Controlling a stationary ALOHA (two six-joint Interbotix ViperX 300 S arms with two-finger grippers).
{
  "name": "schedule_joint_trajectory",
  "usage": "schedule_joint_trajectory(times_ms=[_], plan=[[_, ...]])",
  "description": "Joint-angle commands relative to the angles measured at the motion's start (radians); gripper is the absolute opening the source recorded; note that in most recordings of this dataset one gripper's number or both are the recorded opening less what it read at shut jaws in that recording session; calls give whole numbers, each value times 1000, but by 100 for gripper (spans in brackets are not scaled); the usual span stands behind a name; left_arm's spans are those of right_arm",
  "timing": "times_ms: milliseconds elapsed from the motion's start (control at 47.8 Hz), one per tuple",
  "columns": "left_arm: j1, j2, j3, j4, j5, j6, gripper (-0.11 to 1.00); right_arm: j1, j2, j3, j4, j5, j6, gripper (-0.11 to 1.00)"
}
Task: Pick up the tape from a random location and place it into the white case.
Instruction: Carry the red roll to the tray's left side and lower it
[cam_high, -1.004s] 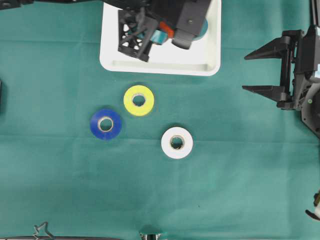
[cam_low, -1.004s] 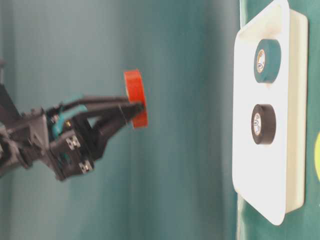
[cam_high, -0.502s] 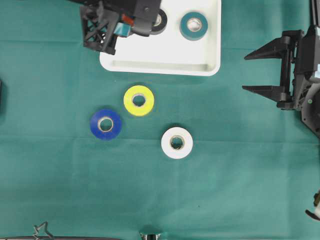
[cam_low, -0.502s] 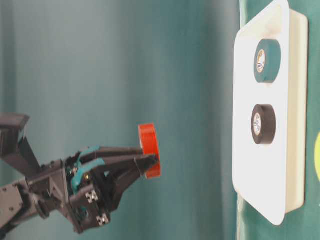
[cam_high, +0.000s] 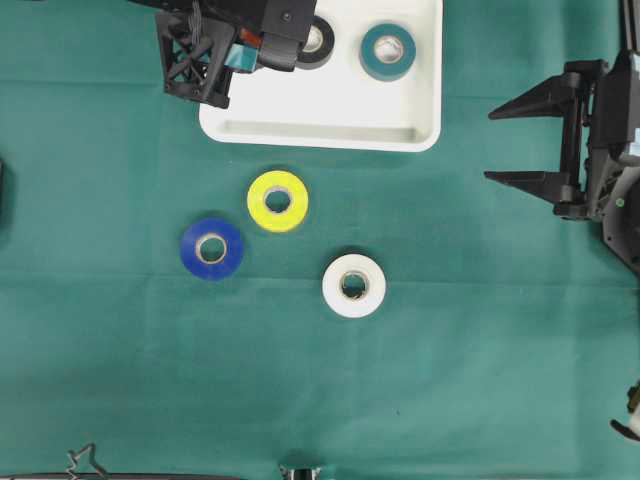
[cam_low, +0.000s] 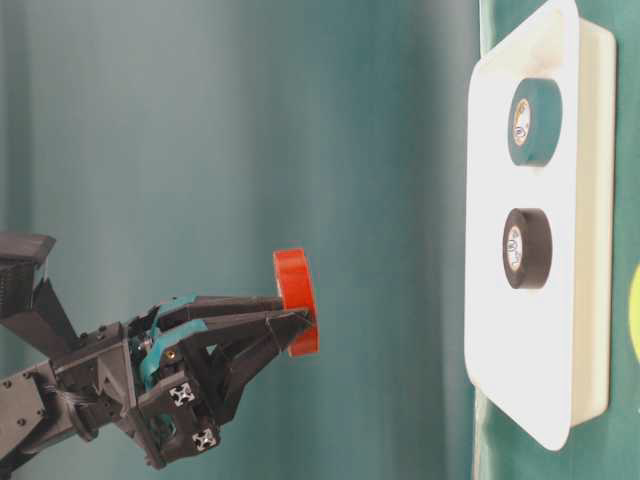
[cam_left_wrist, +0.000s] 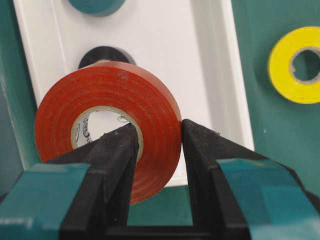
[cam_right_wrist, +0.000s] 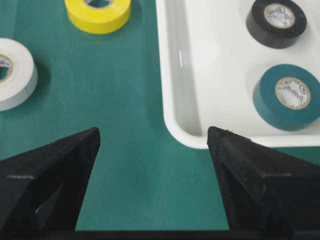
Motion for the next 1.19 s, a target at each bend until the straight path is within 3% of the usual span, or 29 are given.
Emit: schedule_joint_trajectory(times_ms=[0, 857, 1171], plan=[[2, -20, -29, -2, -5, -2, 25, 3, 3, -26, 0, -2, -2, 82], [0, -20, -17, -3, -2, -2, 25, 3, 3, -26, -2, -2, -2, 82], [2, 5, 52, -3, -66, -2, 25, 3, 3, -26, -2, -2, -3, 82]])
